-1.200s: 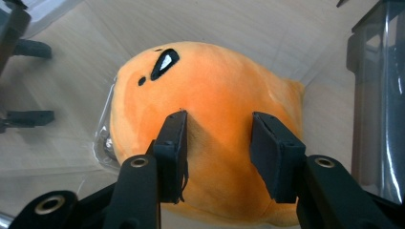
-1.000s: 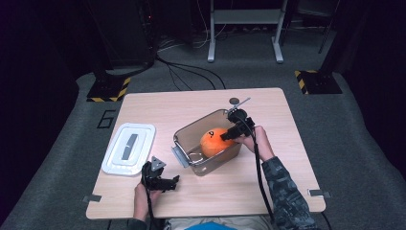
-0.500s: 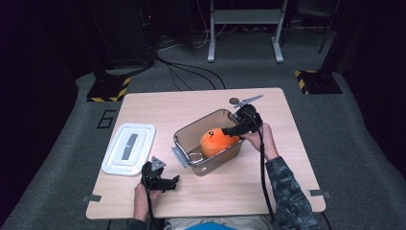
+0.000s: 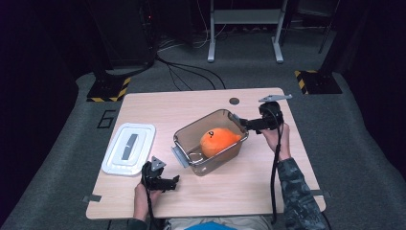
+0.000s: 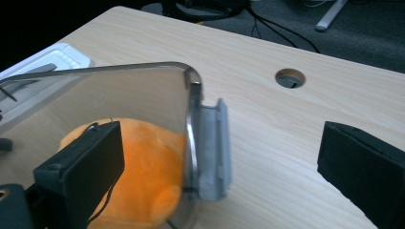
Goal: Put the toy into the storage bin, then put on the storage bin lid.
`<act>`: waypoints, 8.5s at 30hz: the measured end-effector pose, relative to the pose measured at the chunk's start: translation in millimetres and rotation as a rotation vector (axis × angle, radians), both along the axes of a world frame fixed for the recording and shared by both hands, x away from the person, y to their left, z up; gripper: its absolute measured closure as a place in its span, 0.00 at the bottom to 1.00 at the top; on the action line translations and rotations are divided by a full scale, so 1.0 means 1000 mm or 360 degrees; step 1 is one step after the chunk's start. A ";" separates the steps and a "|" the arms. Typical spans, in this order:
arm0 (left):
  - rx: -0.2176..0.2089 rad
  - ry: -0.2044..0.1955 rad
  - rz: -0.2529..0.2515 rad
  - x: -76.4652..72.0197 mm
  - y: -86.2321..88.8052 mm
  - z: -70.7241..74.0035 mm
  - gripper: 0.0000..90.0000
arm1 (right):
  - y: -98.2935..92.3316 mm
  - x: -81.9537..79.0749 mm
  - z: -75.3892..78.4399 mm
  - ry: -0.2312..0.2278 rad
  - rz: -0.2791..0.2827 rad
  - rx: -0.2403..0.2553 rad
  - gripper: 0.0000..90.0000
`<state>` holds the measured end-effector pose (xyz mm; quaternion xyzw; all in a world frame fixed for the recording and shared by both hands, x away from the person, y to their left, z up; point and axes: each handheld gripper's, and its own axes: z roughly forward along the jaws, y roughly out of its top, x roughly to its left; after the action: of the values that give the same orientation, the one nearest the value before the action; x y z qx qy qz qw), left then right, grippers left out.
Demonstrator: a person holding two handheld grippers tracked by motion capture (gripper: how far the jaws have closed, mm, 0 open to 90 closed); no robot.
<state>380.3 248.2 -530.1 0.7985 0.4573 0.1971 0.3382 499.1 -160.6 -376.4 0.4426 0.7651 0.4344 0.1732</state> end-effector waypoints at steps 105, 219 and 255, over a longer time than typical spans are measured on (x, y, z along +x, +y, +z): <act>-0.0100 0.0018 0.0616 0.099 0.143 0.025 0.20 | -0.070 -0.032 -0.151 0.0133 -0.0334 -0.0276 0.05; -0.0036 -0.0203 -0.0115 0.086 0.043 0.175 0.74 | -0.070 -0.032 -0.151 0.0130 -0.0343 -0.0269 0.07; 0.0032 -0.0202 -0.0408 0.100 -0.045 0.194 0.74 | -0.070 -0.031 -0.151 0.0139 -0.0330 -0.0271 0.05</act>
<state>480.7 203.2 -335.7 0.8397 0.3271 0.2069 0.3808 468.2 -231.1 -527.7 0.5216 0.7561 0.3279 0.2205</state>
